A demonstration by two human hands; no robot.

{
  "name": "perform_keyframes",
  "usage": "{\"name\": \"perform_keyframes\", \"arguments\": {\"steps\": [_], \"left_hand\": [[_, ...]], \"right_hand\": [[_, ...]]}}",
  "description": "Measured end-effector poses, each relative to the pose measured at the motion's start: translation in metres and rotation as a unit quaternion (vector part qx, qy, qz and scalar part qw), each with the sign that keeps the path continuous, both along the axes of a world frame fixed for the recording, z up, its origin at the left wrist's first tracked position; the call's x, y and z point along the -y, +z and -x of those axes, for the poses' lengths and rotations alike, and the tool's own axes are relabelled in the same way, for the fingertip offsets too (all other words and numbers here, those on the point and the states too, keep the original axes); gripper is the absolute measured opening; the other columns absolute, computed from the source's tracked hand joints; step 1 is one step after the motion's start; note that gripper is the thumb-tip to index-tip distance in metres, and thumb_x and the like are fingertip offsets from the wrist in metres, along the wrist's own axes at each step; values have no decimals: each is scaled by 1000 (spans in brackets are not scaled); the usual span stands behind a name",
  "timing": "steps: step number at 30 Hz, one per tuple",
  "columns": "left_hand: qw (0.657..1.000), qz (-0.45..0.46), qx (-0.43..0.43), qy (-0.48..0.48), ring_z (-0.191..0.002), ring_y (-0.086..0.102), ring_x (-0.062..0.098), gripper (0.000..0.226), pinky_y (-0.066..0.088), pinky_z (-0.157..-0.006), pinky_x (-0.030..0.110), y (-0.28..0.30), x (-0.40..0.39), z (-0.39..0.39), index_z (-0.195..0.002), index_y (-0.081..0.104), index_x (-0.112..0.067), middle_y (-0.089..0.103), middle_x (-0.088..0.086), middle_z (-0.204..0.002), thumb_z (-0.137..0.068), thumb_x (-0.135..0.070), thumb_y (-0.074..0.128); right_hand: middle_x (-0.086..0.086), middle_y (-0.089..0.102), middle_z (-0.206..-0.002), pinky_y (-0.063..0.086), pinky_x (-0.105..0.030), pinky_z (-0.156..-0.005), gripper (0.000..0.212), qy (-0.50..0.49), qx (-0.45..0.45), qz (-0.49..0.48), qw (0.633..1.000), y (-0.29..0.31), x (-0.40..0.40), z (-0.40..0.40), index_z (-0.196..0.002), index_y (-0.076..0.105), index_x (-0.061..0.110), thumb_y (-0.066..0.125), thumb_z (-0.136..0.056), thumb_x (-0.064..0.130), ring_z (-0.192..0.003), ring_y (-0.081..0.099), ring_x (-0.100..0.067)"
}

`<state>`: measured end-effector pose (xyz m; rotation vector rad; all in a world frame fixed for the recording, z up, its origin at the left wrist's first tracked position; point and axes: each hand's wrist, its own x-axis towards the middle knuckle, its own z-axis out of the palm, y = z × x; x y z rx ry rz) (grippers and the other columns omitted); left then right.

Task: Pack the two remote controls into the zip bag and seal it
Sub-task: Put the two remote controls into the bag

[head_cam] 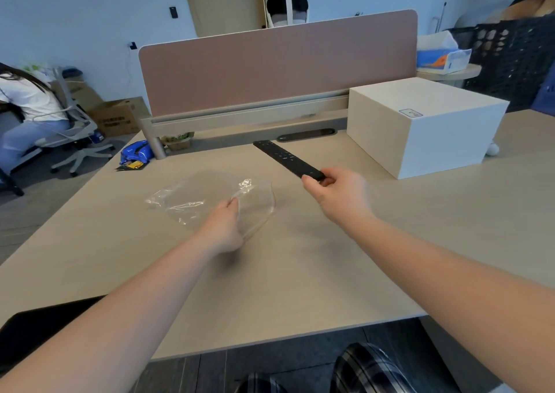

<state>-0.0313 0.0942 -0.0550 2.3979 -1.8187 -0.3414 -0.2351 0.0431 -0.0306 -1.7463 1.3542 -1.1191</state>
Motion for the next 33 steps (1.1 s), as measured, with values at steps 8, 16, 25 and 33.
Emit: {"name": "perform_keyframes", "arguments": {"steps": [8, 16, 25, 33], "left_hand": [[996, 61, -40, 47, -143, 19, 27, 88, 23, -116, 33, 19, -2, -5, -146, 10, -5, 11, 11, -157, -79, -18, 66], [996, 55, -23, -73, -145, 13, 17, 79, 16, -116, 25, 17, -7, 23, -147, 11, -12, 9, 2, -158, -81, -8, 56], [987, 51, -37, -146, -146, 10, 14, 75, 13, -118, 24, 16, -4, 46, -147, 13, -12, 9, 0, -159, -83, -9, 53], [984, 69, -58, -153, -144, 16, 12, 74, 17, -114, 21, 12, -4, 38, -146, 18, -18, 14, -4, -157, -80, 1, 47]], "right_hand": [[0, 49, -56, 40, -28, -54, 28, 73, -129, 51, 988, -7, -31, 17, -77, 68, 5, 68, -78, 33, -55, 46, -15], [2, 44, -55, 40, -31, -56, 36, 89, -190, 56, 976, -26, -27, -5, -59, 47, 14, 64, -80, 38, -58, 45, -19], [-4, 50, -68, 25, -24, -43, 33, 123, -248, 11, 961, -46, -5, -42, -62, 43, 16, 61, -83, 34, -69, 49, -25], [-12, 66, -97, 51, -35, -74, 30, 131, -228, -32, 964, -53, 6, -67, -102, 48, 15, 66, -81, 27, -90, 63, -30]]}}
